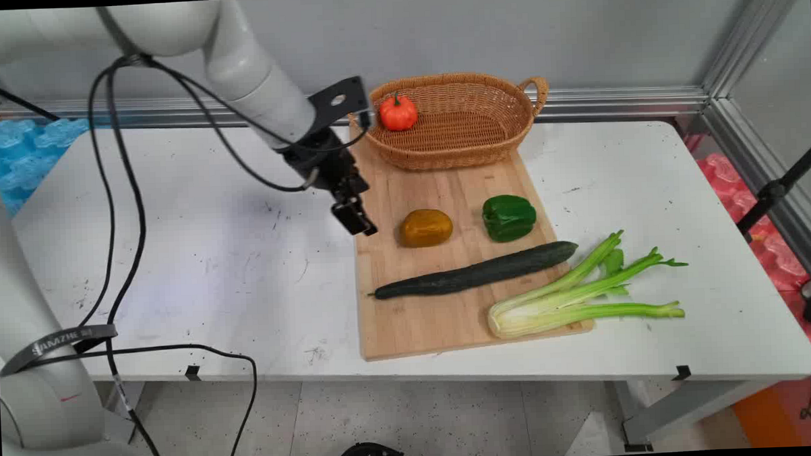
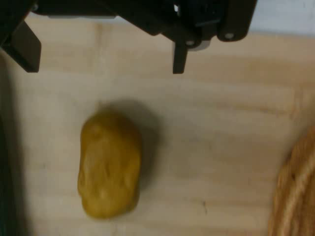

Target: Pick up the potato from the cutting board

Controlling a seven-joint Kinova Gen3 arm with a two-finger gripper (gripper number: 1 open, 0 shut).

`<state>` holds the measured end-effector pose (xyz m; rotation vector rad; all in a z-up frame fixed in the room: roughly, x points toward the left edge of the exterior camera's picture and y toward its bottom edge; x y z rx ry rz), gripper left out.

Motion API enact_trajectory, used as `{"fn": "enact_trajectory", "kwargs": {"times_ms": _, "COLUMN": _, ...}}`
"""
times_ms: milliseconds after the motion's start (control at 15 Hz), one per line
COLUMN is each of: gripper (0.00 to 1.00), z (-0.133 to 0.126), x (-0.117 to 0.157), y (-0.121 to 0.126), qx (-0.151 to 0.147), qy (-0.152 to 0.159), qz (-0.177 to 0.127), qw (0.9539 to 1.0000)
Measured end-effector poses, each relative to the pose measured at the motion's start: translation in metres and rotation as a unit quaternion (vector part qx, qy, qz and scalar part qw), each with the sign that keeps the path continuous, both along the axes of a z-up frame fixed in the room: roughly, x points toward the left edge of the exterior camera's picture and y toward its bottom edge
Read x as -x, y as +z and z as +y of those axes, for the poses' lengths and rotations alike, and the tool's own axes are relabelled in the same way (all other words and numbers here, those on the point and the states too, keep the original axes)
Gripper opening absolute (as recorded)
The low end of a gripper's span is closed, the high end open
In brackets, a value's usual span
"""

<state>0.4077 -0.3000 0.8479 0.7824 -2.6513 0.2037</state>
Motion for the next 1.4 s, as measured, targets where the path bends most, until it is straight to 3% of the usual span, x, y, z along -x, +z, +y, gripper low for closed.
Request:
{"fn": "enact_trajectory", "kwargs": {"times_ms": 600, "gripper": 1.00, "z": -0.041, "x": 0.040, "y": -0.025, "qx": 0.001, "qy": -0.004, "qz": 0.029, "qw": 0.9996}}
{"fn": "enact_trajectory", "kwargs": {"times_ms": 1267, "gripper": 1.00, "z": -0.049, "x": 0.059, "y": -0.057, "qx": 0.001, "qy": 0.003, "qz": 0.039, "qw": 0.9992}}
{"fn": "enact_trajectory", "kwargs": {"times_ms": 1333, "gripper": 0.00, "z": -0.049, "x": 0.060, "y": -0.060, "qx": -0.001, "qy": 0.003, "qz": 0.038, "qw": 0.9993}}
{"fn": "enact_trajectory", "kwargs": {"times_ms": 1400, "gripper": 0.00, "z": -0.048, "x": 0.060, "y": -0.062, "qx": -0.002, "qy": 0.004, "qz": 0.038, "qw": 0.9993}}
